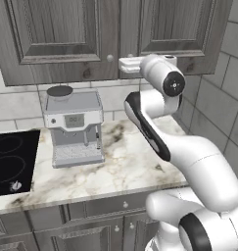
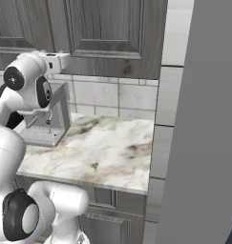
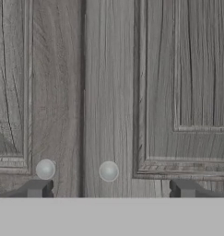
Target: Get the candle and the beer from the cabinet and move them to the dining counter.
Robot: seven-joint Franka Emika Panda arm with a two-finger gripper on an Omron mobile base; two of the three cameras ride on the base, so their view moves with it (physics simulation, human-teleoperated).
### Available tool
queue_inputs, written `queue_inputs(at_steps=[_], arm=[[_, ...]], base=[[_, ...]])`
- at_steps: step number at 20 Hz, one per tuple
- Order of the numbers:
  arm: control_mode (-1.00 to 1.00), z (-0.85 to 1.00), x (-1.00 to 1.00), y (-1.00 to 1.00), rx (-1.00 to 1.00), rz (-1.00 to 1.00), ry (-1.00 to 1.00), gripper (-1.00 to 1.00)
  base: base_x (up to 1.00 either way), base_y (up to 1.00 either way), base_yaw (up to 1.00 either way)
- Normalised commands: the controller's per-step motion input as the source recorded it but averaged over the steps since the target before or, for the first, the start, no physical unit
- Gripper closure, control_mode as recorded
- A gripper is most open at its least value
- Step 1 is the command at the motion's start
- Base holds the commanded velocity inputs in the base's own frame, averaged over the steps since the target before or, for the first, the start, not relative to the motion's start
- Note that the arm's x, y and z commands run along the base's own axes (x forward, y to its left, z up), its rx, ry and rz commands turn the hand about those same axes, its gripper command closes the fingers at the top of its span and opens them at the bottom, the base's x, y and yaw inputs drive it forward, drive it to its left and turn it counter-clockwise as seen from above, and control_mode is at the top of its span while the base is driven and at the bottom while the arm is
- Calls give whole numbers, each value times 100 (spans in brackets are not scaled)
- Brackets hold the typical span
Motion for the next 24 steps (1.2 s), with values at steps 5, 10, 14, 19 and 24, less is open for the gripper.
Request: queue_inputs(at_steps=[5,10,14,19,24], arm=[[-100,-9,8,0,0,0,4,-100],[-100,-10,1,0,0,0,3,-100],[-100,-3,1,0,0,0,8,-100],[-100,0,13,0,0,0,7,-100],[-100,0,28,0,0,0,1,-100]], base=[[0,0,0],[0,0,0],[0,0,0],[0,0,0],[0,0,0]])
